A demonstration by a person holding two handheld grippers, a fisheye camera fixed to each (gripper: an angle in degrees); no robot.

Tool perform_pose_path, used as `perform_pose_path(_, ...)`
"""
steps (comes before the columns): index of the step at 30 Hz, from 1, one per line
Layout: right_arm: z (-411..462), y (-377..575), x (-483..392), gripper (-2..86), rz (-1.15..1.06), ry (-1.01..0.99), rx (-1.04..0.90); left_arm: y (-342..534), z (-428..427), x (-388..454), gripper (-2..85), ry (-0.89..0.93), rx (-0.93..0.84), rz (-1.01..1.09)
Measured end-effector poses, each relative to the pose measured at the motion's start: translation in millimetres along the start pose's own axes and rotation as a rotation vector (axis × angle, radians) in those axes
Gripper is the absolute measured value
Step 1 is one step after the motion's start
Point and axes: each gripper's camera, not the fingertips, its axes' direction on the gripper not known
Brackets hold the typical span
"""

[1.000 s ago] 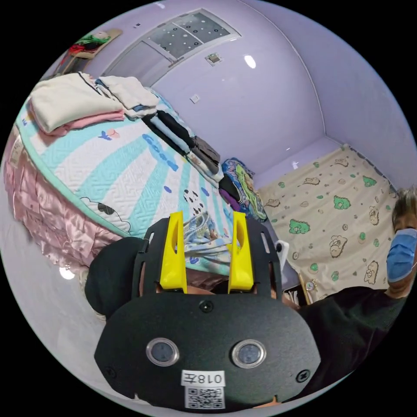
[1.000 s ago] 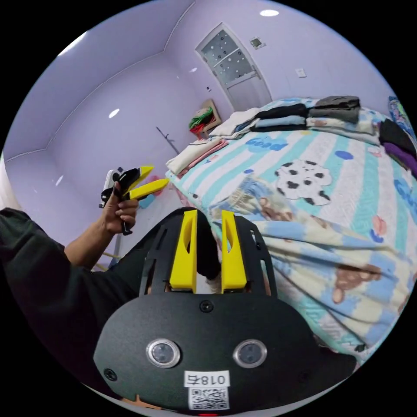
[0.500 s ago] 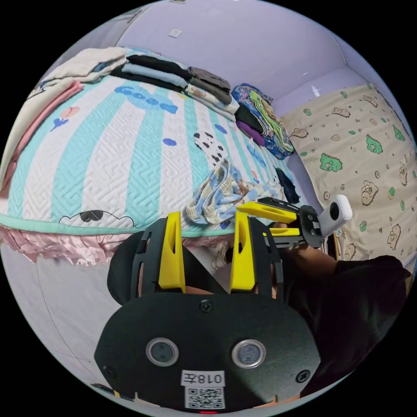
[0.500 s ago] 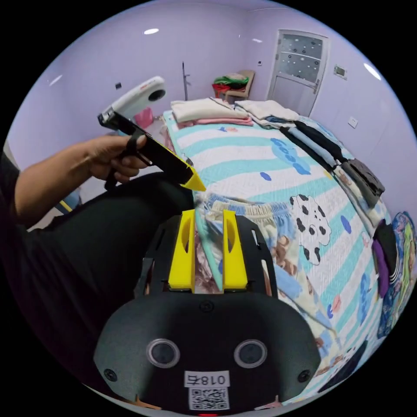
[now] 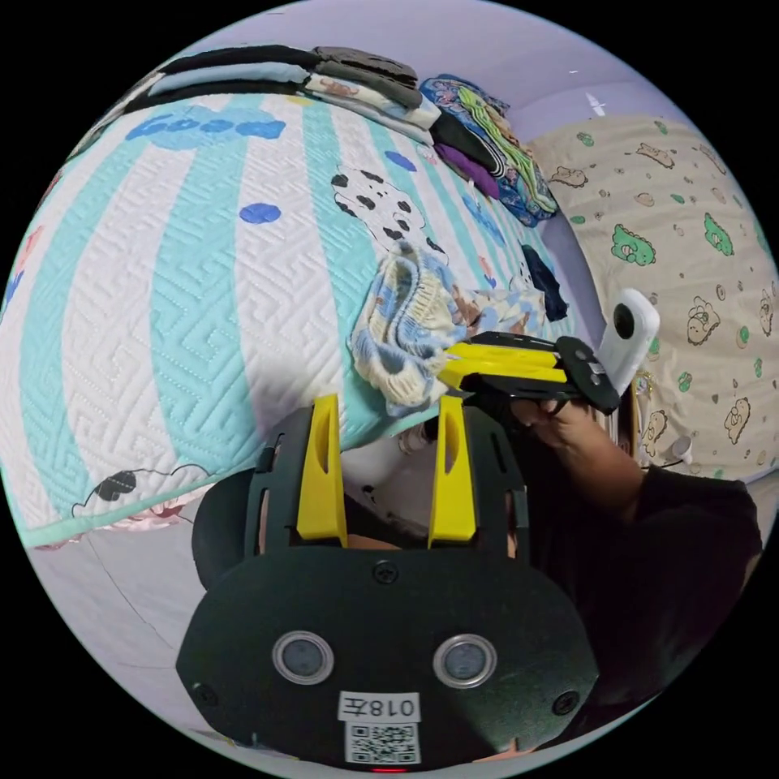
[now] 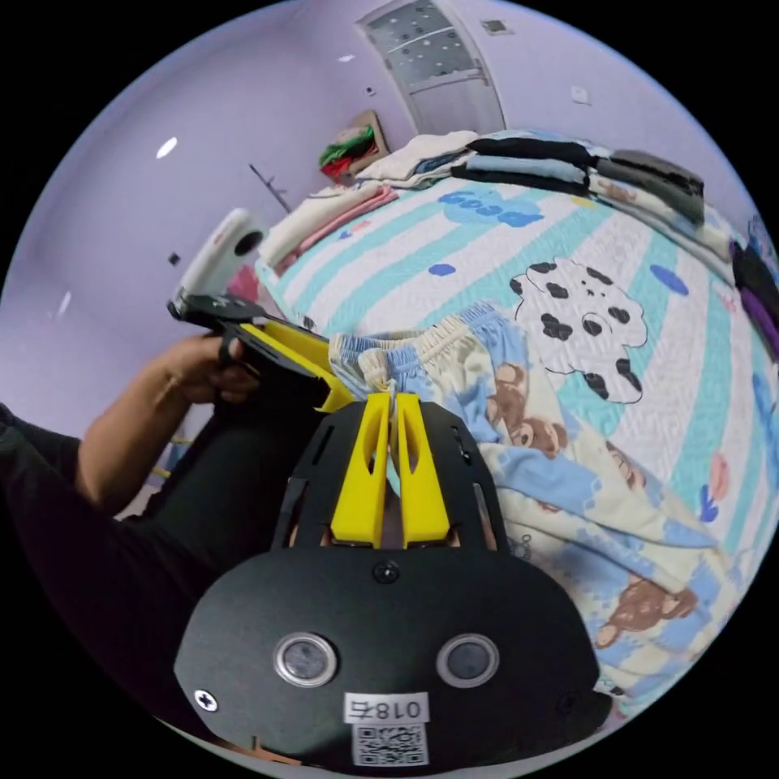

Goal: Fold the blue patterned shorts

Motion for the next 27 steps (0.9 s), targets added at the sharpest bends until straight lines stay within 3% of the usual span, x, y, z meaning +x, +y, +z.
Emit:
perform_pose_path(6,-6.4,16.1,6.3,0.6,0.006,-0.027,0.019,-15.2,-21.9,-41.0,16.7,0.177,0.144,-0.1)
perform_pose_path(15,-5.6,34.0,-8.0,3.2,0.017,-0.025,0.007,-54.5,-54.0,-65.5,3.6,0.038,0.085,-0.144)
perform_pose_path(22,-10.7,37.2,-71.0,8.5,-0.177,0.09,-0.011,-63.2,-113.2,-94.4,4.0,0.19,0.154,-0.119)
perform_pose_path(27,15.6,42.8,-98.6,9.7,-0.185,0.107,-0.141,-78.4,-144.2,-102.7,9.1,0.207,0.098,-0.108)
